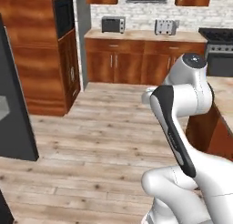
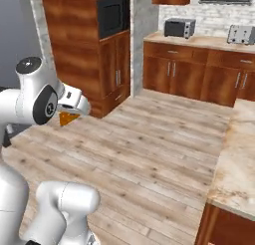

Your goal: Take the cheese, steak, and lime from the fridge and place them on the plate on the dining counter to create an appetizer plate.

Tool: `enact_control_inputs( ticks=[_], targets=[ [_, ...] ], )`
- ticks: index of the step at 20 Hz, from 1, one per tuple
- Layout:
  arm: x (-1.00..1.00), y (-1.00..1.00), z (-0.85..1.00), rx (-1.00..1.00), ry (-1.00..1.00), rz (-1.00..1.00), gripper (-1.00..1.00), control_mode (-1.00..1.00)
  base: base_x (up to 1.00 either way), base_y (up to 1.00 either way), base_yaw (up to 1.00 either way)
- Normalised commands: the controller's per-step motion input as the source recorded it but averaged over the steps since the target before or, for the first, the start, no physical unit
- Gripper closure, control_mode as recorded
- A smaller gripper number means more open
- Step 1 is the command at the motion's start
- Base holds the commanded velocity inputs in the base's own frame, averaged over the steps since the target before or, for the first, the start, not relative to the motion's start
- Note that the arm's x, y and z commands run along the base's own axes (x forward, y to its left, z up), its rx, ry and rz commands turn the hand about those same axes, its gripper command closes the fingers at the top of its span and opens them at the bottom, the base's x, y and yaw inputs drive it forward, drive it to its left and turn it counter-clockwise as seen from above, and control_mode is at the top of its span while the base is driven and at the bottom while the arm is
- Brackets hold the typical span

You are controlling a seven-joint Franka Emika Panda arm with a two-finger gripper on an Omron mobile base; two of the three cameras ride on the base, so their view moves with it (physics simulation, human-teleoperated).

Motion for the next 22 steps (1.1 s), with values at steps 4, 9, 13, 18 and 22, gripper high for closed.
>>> enact_control_inputs(
  ticks=[4,9,13,18,22],
  targets=[
    [0.00,0.00,0.00,0.00,0.00,0.00,1.00,1.00,-0.31,0.00,-0.85],
    [0.00,0.00,0.00,0.00,0.00,0.00,1.00,1.00,-0.28,0.00,-0.81],
    [0.00,0.00,0.00,0.00,0.00,0.00,1.00,1.00,-0.21,0.00,-0.76],
    [0.00,0.00,0.00,0.00,0.00,0.00,1.00,1.00,-0.03,0.00,-0.65],
    [0.00,0.00,0.00,0.00,0.00,0.00,1.00,1.00,0.22,-0.31,-0.39]
  ],
)
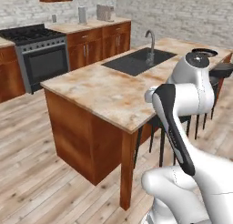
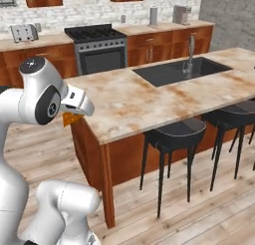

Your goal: Take the cheese, steak, and lime from the fridge and place them on the plate on the dining counter to create an appetizer plate.

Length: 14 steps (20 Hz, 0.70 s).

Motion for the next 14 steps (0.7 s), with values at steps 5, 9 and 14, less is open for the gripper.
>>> enact_control_inputs(
  ticks=[5,9,14],
  targets=[
    [0.00,0.00,0.00,0.00,0.00,0.00,1.00,1.00,0.47,-0.84,-0.25],
    [0.00,0.00,0.00,0.00,0.00,0.00,1.00,1.00,0.53,-1.00,-0.05],
    [0.00,0.00,0.00,0.00,0.00,0.00,1.00,1.00,0.53,-1.00,0.02]
  ],
)
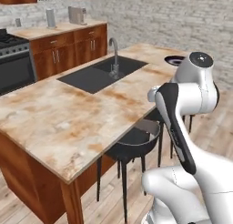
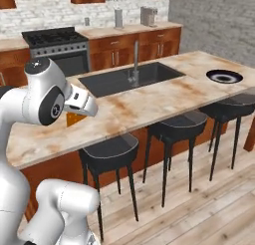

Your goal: Take the cheese, steak, and lime from the fridge and place them on the plate on the dining counter to create an appetizer plate.

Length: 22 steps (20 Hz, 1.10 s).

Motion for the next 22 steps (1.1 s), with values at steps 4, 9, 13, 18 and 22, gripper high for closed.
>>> enact_control_inputs(
  ticks=[4,9,13,18,22],
  targets=[
    [0.00,0.00,0.00,0.00,0.00,0.00,1.00,1.00,0.46,-1.00,0.14],
    [0.00,0.00,0.00,0.00,0.00,0.00,1.00,1.00,0.41,-1.00,0.28],
    [0.00,0.00,0.00,0.00,0.00,0.00,1.00,1.00,0.36,-1.00,0.35],
    [0.00,0.00,0.00,0.00,0.00,0.00,1.00,1.00,0.36,-1.00,0.34],
    [0.00,0.00,0.00,0.00,0.00,0.00,1.00,1.00,0.35,-1.00,0.33]
  ],
)
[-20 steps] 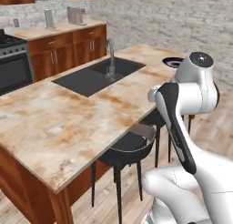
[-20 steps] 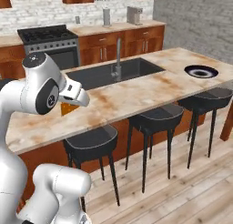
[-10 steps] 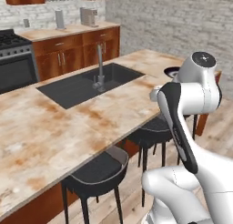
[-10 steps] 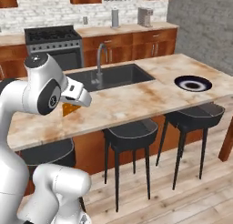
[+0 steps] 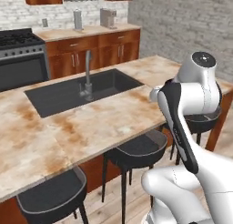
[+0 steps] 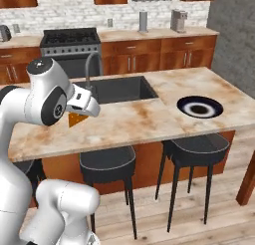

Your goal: Take the cheese, steak, and lime from the fridge and place them on the plate on the dining counter to create an appetizer plate.

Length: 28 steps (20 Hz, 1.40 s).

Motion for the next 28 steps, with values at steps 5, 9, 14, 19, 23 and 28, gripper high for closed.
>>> enact_control_inputs(
  ticks=[5,9,14,19,23,28],
  targets=[
    [0.00,0.00,0.00,0.00,0.00,0.00,1.00,1.00,0.34,-1.00,0.32],
    [0.00,0.00,0.00,0.00,0.00,0.00,1.00,1.00,0.33,-1.00,0.32],
    [0.00,0.00,0.00,0.00,0.00,0.00,1.00,1.00,0.34,-1.00,0.31],
    [0.00,0.00,0.00,0.00,0.00,0.00,1.00,1.00,0.51,-1.00,0.33],
    [0.00,0.00,0.00,0.00,0.00,0.00,1.00,1.00,0.53,-0.98,0.32],
    [0.15,-0.10,-0.02,0.01,0.01,0.03,1.00,-1.00,0.57,-0.56,0.19]
  ],
)
